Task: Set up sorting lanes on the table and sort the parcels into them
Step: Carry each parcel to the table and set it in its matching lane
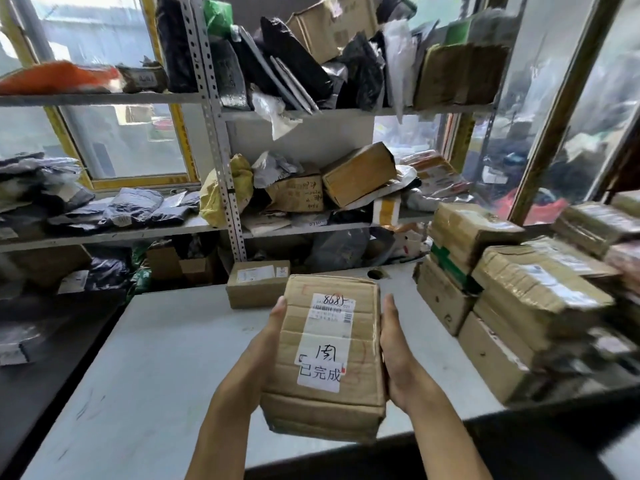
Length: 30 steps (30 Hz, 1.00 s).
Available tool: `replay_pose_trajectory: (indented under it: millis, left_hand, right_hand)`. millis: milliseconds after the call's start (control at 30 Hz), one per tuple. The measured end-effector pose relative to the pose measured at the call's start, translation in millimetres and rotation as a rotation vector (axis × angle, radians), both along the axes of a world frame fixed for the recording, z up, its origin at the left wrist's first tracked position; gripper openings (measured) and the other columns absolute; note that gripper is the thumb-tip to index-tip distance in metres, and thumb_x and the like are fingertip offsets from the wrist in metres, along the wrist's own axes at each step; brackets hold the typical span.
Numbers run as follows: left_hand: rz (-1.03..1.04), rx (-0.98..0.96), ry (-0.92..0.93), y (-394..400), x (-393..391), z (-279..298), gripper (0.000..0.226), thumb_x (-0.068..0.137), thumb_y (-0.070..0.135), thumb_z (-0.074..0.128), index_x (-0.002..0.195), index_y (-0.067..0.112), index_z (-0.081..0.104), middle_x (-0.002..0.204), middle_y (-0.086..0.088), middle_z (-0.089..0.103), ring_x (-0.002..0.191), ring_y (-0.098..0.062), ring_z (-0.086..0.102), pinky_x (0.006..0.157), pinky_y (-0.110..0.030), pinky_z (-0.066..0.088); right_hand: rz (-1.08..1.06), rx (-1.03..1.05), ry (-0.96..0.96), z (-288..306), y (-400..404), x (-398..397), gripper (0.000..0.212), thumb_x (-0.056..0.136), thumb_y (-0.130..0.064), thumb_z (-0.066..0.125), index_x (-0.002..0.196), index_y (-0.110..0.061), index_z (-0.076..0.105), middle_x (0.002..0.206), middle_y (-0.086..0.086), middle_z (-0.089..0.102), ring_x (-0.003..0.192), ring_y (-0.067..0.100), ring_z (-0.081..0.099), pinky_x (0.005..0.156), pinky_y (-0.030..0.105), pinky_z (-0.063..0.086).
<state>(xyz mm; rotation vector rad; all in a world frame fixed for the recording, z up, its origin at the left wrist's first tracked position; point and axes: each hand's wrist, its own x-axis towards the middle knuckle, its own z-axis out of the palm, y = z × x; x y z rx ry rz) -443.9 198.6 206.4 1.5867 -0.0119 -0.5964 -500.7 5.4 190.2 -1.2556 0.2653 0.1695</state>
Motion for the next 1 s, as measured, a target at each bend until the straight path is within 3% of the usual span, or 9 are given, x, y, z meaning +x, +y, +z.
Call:
replay_pose_trajectory:
  millis: [133, 267, 433, 600, 800, 933, 1000]
  left_hand:
    - [-0.121, 0.041, -0.002, -49, -22, 7, 0.071, 0.089, 0.08, 0.026, 0.116, 0.033, 0.072, 0.104, -0.004, 0.078, 0.094, -0.023, 0.075, 0.095, -0.041, 0.053]
    - [-0.224, 0.089, 0.013, -110, -45, 11, 0.079, 0.082, 0.088, 0.026, 0.113, 0.034, 0.075, 0.102, -0.007, 0.078, 0.096, -0.027, 0.075, 0.103, -0.046, 0.049]
    - [-0.347, 0.102, 0.002, -191, -88, 15, 0.075, 0.085, 0.085, 0.024, 0.111, 0.037, 0.075, 0.101, -0.002, 0.078, 0.094, -0.024, 0.075, 0.1, -0.042, 0.049]
    - [-0.491, 0.033, 0.001, -280, -137, 12, 0.069, 0.091, 0.079, 0.022, 0.124, 0.037, 0.068, 0.108, 0.0, 0.077, 0.096, -0.019, 0.075, 0.094, -0.04, 0.051]
    - [-0.634, 0.002, 0.008, -368, -181, 0, 0.068, 0.087, 0.083, 0.027, 0.125, 0.042, 0.066, 0.112, 0.003, 0.076, 0.104, -0.02, 0.073, 0.105, -0.043, 0.048]
    - [-0.731, 0.027, 0.021, -415, -201, -6, 0.074, 0.073, 0.095, 0.037, 0.126, 0.05, 0.064, 0.121, 0.005, 0.073, 0.114, -0.024, 0.067, 0.111, -0.051, 0.042]
    - [-0.77, 0.039, 0.028, -440, -209, -7, 0.068, 0.078, 0.092, 0.034, 0.121, 0.05, 0.067, 0.116, 0.006, 0.074, 0.112, -0.023, 0.069, 0.108, -0.05, 0.044]
  right_hand:
    - [-0.151, -0.014, -0.028, 2, -41, -43, 0.08, 0.093, -0.08, 0.011, 0.135, -0.037, 0.063, 0.127, -0.004, 0.073, 0.116, 0.017, 0.069, 0.1, 0.042, 0.056]
    - [-0.34, -0.027, -0.077, 0, -91, -83, 0.076, 0.091, -0.082, 0.02, 0.14, -0.04, 0.059, 0.137, -0.007, 0.067, 0.127, 0.014, 0.063, 0.11, 0.046, 0.047]
    - [-0.408, -0.005, -0.02, 3, -164, -141, 0.082, 0.091, -0.083, 0.014, 0.142, -0.036, 0.058, 0.134, -0.002, 0.069, 0.127, 0.018, 0.063, 0.104, 0.042, 0.052]
    - [-0.537, -0.009, -0.001, 5, -239, -208, 0.08, 0.093, -0.081, 0.013, 0.139, -0.035, 0.06, 0.132, -0.003, 0.07, 0.119, 0.014, 0.067, 0.092, 0.036, 0.056]
    - [-0.693, -0.018, 0.002, 1, -304, -276, 0.08, 0.096, -0.077, 0.01, 0.139, -0.033, 0.061, 0.128, -0.003, 0.072, 0.123, 0.019, 0.065, 0.108, 0.048, 0.049]
    - [-0.775, -0.027, 0.018, -2, -335, -312, 0.079, 0.096, -0.076, 0.01, 0.138, -0.034, 0.062, 0.128, -0.004, 0.072, 0.12, 0.016, 0.066, 0.095, 0.038, 0.056]
    - [-0.816, -0.036, 0.041, -5, -350, -326, 0.08, 0.094, -0.078, 0.009, 0.137, -0.036, 0.062, 0.128, -0.004, 0.072, 0.119, 0.015, 0.067, 0.087, 0.034, 0.057]
